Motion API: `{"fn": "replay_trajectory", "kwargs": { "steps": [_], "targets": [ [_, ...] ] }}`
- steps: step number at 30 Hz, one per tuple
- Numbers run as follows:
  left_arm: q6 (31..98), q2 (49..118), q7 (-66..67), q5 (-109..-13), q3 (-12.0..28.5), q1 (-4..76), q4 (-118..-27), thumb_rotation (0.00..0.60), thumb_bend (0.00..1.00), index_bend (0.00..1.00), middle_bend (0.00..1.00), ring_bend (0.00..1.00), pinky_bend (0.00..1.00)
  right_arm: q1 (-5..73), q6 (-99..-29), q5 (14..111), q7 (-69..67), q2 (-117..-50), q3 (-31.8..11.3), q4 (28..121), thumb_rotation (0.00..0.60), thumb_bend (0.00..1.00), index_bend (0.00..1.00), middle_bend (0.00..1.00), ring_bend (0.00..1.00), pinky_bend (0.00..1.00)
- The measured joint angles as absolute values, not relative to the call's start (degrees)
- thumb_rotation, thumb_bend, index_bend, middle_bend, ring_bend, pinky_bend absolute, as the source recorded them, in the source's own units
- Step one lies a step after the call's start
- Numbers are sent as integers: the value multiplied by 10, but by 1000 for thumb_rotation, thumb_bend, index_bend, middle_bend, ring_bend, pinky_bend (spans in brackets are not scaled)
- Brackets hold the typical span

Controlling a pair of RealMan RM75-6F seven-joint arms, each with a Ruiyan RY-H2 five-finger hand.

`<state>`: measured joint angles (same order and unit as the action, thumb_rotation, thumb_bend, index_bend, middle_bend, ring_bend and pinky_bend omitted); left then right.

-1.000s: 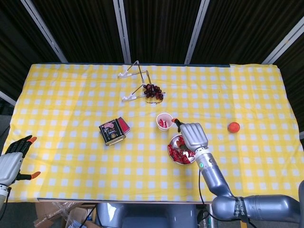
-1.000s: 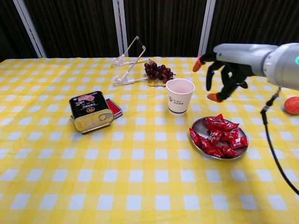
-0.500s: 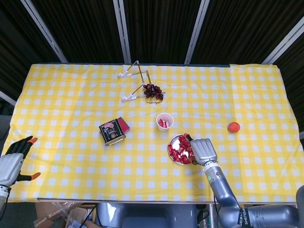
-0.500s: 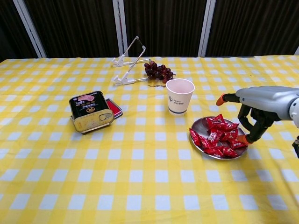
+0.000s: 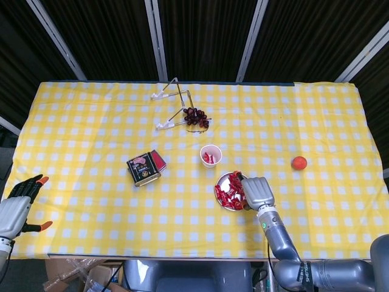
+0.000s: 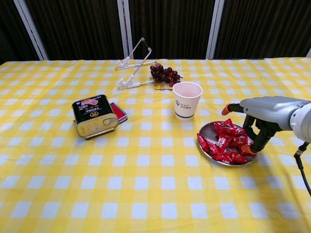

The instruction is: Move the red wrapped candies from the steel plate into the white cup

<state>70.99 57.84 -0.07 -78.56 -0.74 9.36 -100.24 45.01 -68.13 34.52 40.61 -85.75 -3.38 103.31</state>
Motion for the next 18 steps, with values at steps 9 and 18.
{"fn": "replay_trajectory", "kwargs": {
  "steps": [9, 18],
  "targets": [
    [707, 579, 0, -782, -7, 95, -1002, 600, 62, 0, 0, 0, 0, 451, -650, 331, 395, -877, -44, 986, 600, 367, 180, 737, 904, 924],
    [703, 579, 1, -778, -6, 97, -1002, 600, 62, 0, 0, 0, 0, 452, -617, 312, 386, -891, -49, 943, 600, 367, 380, 743, 907, 924]
  ]
}}
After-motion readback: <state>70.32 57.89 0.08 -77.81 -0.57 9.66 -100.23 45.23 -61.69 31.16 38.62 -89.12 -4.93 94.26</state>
